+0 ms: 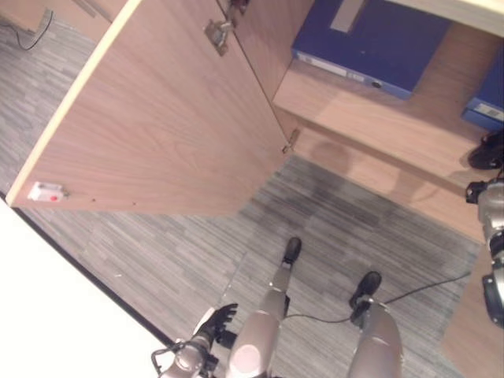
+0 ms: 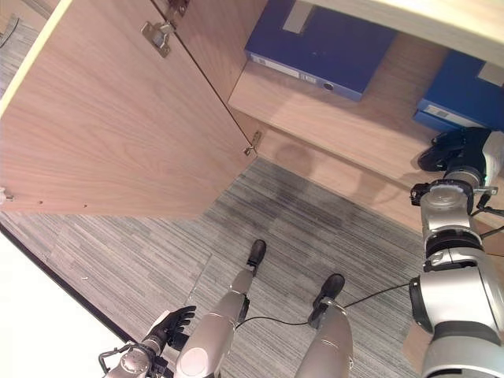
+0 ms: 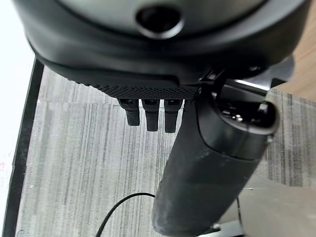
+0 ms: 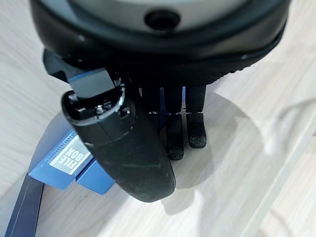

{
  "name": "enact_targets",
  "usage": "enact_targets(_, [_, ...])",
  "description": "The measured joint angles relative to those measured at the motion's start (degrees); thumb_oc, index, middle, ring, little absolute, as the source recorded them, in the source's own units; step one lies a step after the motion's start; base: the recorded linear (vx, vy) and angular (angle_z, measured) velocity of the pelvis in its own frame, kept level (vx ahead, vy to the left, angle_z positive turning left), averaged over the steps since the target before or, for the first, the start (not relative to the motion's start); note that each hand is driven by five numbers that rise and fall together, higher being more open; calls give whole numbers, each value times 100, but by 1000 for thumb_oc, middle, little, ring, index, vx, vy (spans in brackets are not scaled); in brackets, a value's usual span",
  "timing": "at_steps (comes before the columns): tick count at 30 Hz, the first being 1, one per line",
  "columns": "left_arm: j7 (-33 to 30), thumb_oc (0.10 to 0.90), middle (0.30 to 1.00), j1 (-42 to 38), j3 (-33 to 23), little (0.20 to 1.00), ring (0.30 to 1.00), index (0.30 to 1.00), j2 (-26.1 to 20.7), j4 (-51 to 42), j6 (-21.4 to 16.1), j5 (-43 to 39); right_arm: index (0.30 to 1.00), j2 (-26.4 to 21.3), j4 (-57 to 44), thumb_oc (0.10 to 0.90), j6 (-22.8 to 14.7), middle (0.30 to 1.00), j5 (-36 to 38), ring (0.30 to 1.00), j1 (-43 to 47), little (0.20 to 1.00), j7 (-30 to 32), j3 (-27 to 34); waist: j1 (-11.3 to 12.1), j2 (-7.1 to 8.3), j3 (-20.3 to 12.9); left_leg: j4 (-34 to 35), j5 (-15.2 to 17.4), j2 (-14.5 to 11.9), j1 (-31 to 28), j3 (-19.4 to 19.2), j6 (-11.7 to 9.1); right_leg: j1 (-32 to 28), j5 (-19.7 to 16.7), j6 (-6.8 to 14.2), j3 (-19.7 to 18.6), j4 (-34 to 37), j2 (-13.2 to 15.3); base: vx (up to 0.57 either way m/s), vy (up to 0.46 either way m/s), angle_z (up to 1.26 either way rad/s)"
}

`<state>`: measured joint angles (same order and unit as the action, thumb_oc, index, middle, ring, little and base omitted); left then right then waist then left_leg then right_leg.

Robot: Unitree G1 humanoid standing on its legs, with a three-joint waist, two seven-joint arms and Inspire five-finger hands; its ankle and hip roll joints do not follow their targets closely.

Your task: Put the empty folder in the office cabinet

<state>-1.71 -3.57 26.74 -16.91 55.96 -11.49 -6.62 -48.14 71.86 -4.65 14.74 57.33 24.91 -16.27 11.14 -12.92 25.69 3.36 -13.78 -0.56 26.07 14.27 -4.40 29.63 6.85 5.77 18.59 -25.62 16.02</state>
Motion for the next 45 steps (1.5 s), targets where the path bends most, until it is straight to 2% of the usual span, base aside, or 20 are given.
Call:
enact_targets(7, [0, 800, 900, -6, -5, 900, 900, 900, -3, -19, 24, -51, 300, -145, 89, 400, 135, 300, 0, 300, 164, 300, -127, -328, -29, -2, -1, 0, -9, 6, 9, 3, 3, 2, -32, -44, 6, -5, 7, 0, 0, 0])
enact_targets(14, [-2, 800, 900, -94, -224, 900, 900, 900, -3, 11, 24, -221, 300, -163, 87, 400, 140, 300, -5, 300, 180, 300, -159, -348, -84, 1, -2, 1, -61, 6, 8, 1, -37, -12, -54, -51, 21, 2, 4, 0, 0, 0])
enact_targets(19, [-11, 800, 900, -384, -263, 900, 900, 900, 26, 218, 32, -222, 300, -164, -69, 400, 174, 300, 5, 300, 138, 300, -162, -317, -196, 11, -2, -3, -87, -28, -94, -16, -28, -189, -177, -50, 34, 184, -64, 8, 8, -3])
enact_targets(22, [-16, 800, 900, -437, -390, 900, 900, 900, 62, 295, 48, -219, 300, -93, -535, 400, 180, 300, 7, 300, -134, 300, -133, -100, -318, 43, -11, -2, -65, -42, -258, -15, -3, -415, -217, -34, 63, 322, -97, 27, 15, -3])
enact_targets(23, [-16, 800, 900, -435, -580, 900, 900, 900, 91, 356, 99, -222, 300, 98, -1266, 400, 128, 300, 16, 300, -645, 300, -66, 377, -352, 168, -65, -3, -14, -61, -348, -48, 46, -491, -233, -34, 16, 382, -134, 26, 25, -14])
enact_targets(25, [-24, 800, 900, -434, -681, 900, 900, 900, 111, 423, 157, -224, 300, 339, -1952, 400, 28, 300, 8, 300, -1169, 300, 16, 618, -416, 330, -136, -2, 54, -103, -449, -121, 40, -605, -245, -32, -12, 461, -182, 36, 14, -17])
enact_targets(26, [-19, 800, 900, -396, -782, 900, 900, 900, 127, 508, 186, -224, 300, 597, -2293, 400, -80, 300, -2, 300, -1540, 300, 75, 788, -452, 465, -247, 2, 91, -139, -519, -142, 45, -716, -281, -34, -14, 574, -231, 53, 7, -11])
enact_targets(29, [-24, 800, 900, -384, -782, 900, 900, 900, 140, 673, 255, -209, 300, 1001, -2552, 400, -184, 300, -6, 300, -2137, 300, 124, 1038, -492, 668, -532, 9, 161, -163, -622, -157, 56, -888, -315, -24, -6, 767, -283, 58, 12, -5])
enact_targets(32, [-17, 800, 900, -329, -784, 900, 900, 900, 163, 721, 276, -202, 300, 1274, -2577, 400, -285, 300, 16, 300, -2593, 300, 124, 1281, -485, 738, -692, 16, 221, -170, -766, -178, 89, -1128, -395, 8, 3, 1016, -328, 56, 12, -5])
enact_targets(33, [-18, 800, 900, -300, -861, 900, 900, 900, 188, 767, 303, -199, 451, 1457, -2885, 500, -313, 451, 33, 451, -2941, 451, 109, 1413, -506, 772, -745, 26, 246, -187, -848, -230, 90, -1256, -451, 33, -4, 1167, -365, 70, 9, -13])
enact_targets(34, [-21, 800, 900, -251, -920, 900, 900, 900, 193, 791, 318, -199, 900, 1610, -3088, 800, -377, 900, 63, 900, -3161, 900, 100, 1463, -499, 801, -761, 26, 250, -197, -921, -270, 71, -1364, -505, 21, -17, 1281, -394, 66, 12, -25])
enact_targets(38, [-19, 800, 900, -43, -1110, 900, 900, 900, 200, 931, 406, -145, 900, 2206, -3460, 800, -380, 900, 126, 900, -3909, 900, -151, 1358, -748, 1014, -1048, 118, 363, -276, -1303, -496, 69, -1972, -887, 59, -151, 2189, -589, 76, 16, -27])
enact_targets(43, [-8, 800, 900, 80, -1361, 900, 900, 900, 182, 952, 422, -146, 900, 2477, -3982, 800, -384, 900, 112, 900, -4561, 900, -462, 1212, -935, 1328, -1251, 121, 520, -300, -1670, -756, 52, -2517, -1195, 63, -328, 2893, -685, 101, 18, -28])
enact_targets(44, [-5, 800, 900, 108, -1407, 900, 900, 900, 181, 953, 463, -143, 900, 2648, -4106, 800, -401, 900, 99, 900, -4869, 900, -591, 1085, -961, 1464, -1381, 124, 613, -326, -1890, -855, 24, -2708, -1204, 59, -415, 3006, -716, 93, 5, -32])
enact_targets(45, [0, 800, 900, 140, -1410, 900, 900, 900, 195, 962, 475, -142, 900, 2673, -4106, 800, -393, 900, 99, 900, -4993, 900, -642, 979, -953, 1507, -1487, 125, 637, -325, -1927, -872, 23, -2756, -1204, 60, -414, 3042, -728, 88, 4, -28])
